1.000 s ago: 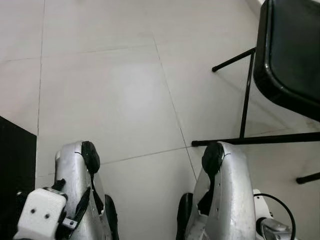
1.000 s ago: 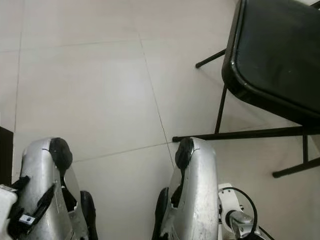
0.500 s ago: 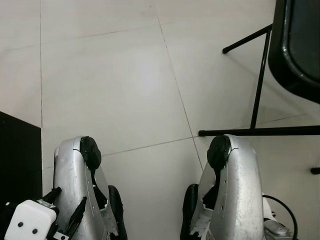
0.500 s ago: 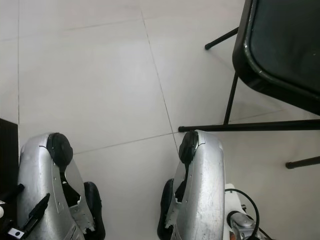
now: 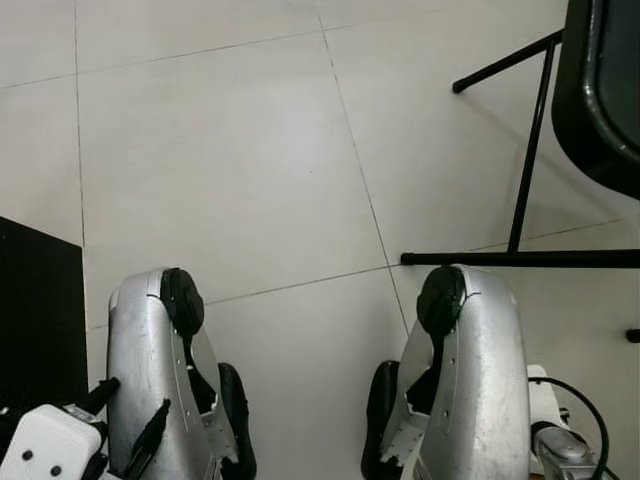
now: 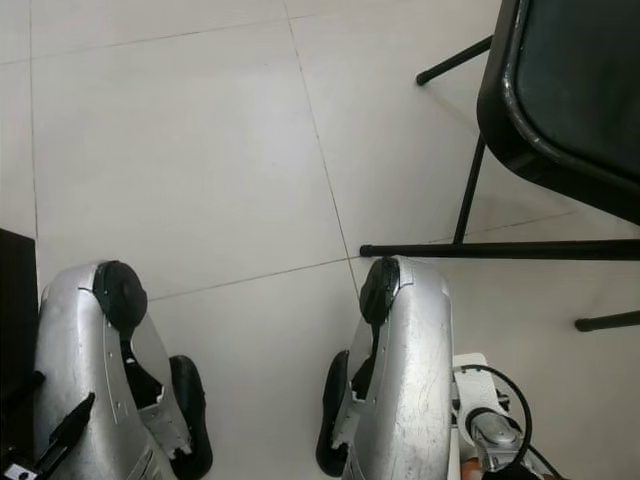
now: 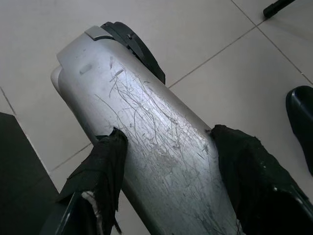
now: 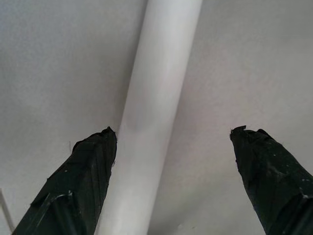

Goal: Building children table

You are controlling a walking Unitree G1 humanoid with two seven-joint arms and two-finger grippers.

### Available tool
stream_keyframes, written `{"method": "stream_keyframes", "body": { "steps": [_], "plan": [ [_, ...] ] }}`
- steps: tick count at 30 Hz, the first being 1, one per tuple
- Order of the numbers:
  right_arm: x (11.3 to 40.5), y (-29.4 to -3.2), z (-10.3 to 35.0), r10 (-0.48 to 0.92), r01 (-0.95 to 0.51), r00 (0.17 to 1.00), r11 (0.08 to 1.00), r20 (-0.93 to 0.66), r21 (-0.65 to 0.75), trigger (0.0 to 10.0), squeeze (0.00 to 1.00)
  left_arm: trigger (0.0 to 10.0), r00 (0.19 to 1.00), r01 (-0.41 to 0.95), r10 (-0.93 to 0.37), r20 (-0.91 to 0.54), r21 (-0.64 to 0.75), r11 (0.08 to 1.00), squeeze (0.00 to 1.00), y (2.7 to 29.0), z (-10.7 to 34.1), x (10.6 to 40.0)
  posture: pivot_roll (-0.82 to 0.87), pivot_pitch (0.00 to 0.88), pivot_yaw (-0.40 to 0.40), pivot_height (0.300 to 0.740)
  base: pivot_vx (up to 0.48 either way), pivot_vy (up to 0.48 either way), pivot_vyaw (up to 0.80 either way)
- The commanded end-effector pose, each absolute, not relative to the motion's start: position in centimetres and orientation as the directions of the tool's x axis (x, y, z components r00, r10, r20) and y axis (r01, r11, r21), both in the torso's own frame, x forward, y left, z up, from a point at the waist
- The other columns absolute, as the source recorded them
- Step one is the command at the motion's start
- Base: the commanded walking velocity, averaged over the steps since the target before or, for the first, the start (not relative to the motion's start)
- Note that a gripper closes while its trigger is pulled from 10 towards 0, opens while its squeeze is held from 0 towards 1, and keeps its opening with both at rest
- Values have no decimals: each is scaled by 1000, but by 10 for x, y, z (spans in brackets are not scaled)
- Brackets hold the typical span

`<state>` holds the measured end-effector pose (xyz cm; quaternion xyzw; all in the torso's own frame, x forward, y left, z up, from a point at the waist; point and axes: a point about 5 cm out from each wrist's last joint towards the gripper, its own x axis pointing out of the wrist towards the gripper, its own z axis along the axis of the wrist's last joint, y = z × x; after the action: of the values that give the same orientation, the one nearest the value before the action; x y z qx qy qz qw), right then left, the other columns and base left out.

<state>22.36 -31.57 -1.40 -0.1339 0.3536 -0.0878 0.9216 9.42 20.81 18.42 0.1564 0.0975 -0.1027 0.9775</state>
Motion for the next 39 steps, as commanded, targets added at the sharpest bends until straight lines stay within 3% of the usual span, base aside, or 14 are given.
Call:
{"method": "stream_keyframes", "body": {
  "steps": [1, 14, 29, 30, 31, 32, 33, 39],
  "plan": [
    [196, -317, -33, -269, 93, 657, 956, -704, -279, 10000, 0, 10000, 939, 228, -135, -317, 278, 933, 0, 215, 177, 87, 325, 582, 28, 300, 0, 0, 0],
    [189, -299, -46, -252, 84, 654, 961, -713, -263, 10000, 0, 10000, 936, 273, -162, -314, 353, 895, 0, 230, 196, 89, 463, 548, 116, 300, 0, 0, 0],
    [187, -287, -52, -241, 67, 656, 962, -715, -263, 10000, 0, 10000, 920, 311, -190, -342, 347, 885, 0, 236, 205, 91, 466, 549, 137, 300, 0, 0, 0],
    [184, -287, -54, -248, 50, 642, 958, -726, -284, 9373, 0, 10000, 919, 315, -192, -346, 347, 883, 0, 236, 206, 90, 468, 551, 140, 300, 0, 0, 0],
    [181, -288, -56, -262, 37, 623, 951, -737, -307, 2431, 0, 10000, 918, 317, -192, -348, 349, 882, 0, 237, 207, 89, 468, 551, 140, 300, 0, 0, 0],
    [181, -288, -56, -262, 37, 623, 951, -737, -307, 2431, 0, 10000, 918, 317, -192, -348, 349, 882, 0, 237, 207, 89, 468, 551, 140, 300, 0, 0, 0],
    [178, -289, -57, -269, 42, 613, 950, -743, -309, 0, 0, 10000, 917, 318, -192, -350, 349, 881, 0, 238, 208, 89, 468, 551, 140, 300, 0, 0, 0],
    [170, -288, -63, -286, 98, 569, 954, -771, -282, 0, 0, 10000, 913, 325, -199, -355, 342, 882, 0, 237, 209, 89, 463, 551, 138, 300, 0, 0, 0]
  ]
}}
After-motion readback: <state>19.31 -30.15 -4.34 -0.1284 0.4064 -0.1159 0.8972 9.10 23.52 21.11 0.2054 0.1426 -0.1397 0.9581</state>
